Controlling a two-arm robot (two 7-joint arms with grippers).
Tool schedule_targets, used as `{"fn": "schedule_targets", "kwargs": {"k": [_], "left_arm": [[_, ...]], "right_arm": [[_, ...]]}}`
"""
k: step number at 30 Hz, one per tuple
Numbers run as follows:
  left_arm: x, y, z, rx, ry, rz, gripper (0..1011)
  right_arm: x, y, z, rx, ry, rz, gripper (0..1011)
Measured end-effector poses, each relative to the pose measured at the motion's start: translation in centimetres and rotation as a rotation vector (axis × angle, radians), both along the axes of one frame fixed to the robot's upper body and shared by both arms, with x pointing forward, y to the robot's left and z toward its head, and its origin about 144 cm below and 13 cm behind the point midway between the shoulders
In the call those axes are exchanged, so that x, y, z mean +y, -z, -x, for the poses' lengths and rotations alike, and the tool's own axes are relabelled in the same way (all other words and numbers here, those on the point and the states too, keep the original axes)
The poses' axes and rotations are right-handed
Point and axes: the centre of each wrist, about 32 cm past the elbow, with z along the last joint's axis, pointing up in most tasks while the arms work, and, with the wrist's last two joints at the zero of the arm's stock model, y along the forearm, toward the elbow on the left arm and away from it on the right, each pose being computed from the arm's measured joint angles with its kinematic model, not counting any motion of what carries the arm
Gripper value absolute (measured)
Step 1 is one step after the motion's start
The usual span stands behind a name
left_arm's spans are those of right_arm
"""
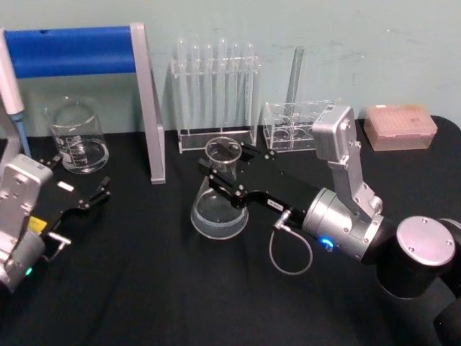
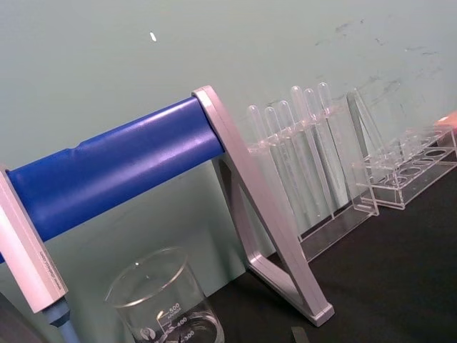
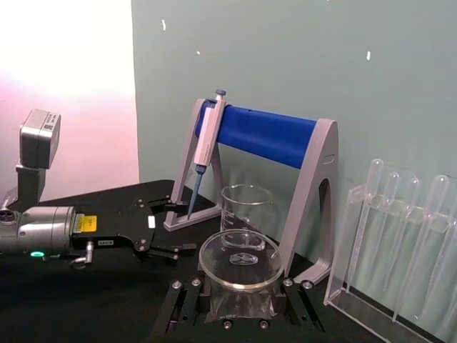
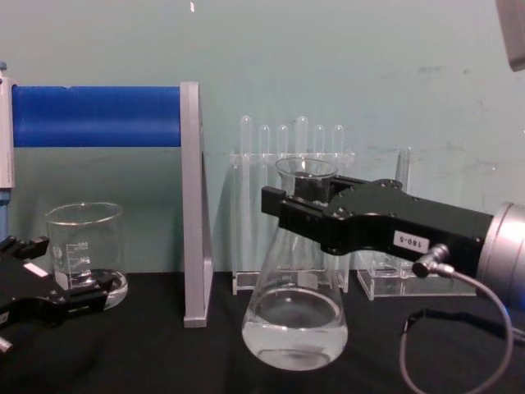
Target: Grasp the erlenmeyer flask with one hand, shake it three times, then place it back.
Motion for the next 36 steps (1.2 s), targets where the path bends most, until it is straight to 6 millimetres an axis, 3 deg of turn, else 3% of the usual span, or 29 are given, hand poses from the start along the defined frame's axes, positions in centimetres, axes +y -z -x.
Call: {"fn": "schedule_targets", "kwargs": {"k": [36], "left_arm": [[0.00,0.00,0.00,0.000,0.000,0.000,1001]], "right_arm": [[0.13,0.15,0.10,0.011,0.004,-0.003,449]]}}
